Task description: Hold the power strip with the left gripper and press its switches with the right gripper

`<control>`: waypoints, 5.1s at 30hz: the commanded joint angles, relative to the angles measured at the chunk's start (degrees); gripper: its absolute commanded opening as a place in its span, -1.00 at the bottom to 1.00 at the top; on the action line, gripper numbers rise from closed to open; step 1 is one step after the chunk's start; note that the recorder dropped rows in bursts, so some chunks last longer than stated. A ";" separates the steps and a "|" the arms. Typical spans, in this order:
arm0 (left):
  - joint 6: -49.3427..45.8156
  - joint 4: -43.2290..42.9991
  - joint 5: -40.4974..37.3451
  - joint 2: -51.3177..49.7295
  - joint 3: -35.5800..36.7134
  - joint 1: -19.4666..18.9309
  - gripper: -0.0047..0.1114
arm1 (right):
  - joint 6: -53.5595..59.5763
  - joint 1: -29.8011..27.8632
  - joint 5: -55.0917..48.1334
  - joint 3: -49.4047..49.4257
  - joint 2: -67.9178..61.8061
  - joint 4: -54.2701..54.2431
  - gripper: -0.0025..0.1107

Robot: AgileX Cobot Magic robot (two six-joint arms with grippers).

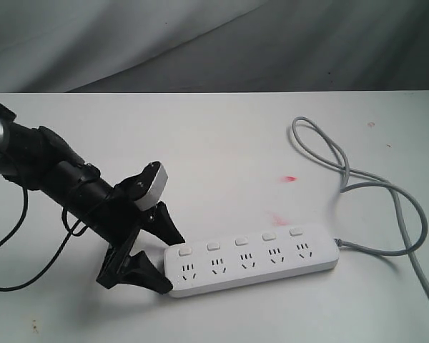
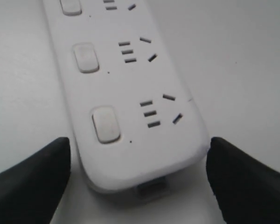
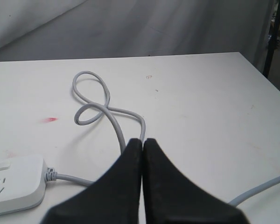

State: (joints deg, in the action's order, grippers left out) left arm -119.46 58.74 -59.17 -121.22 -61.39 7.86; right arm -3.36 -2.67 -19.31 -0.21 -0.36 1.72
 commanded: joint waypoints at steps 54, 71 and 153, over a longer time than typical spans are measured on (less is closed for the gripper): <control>5.05 0.91 3.32 3.09 2.52 9.75 0.64 | -0.07 -0.23 0.47 0.21 0.36 0.28 -0.96; 2.54 7.91 14.29 3.09 4.51 10.82 0.05 | -0.07 -0.23 0.47 0.21 0.36 0.28 -0.96; 2.54 7.91 14.17 3.09 4.51 10.82 -0.40 | 15.18 -0.09 33.67 -13.81 -10.46 -33.34 -0.96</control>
State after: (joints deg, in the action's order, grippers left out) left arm -116.47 66.92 -47.12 -118.47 -57.07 18.35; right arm 8.55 -2.67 18.63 -10.94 -4.91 -30.48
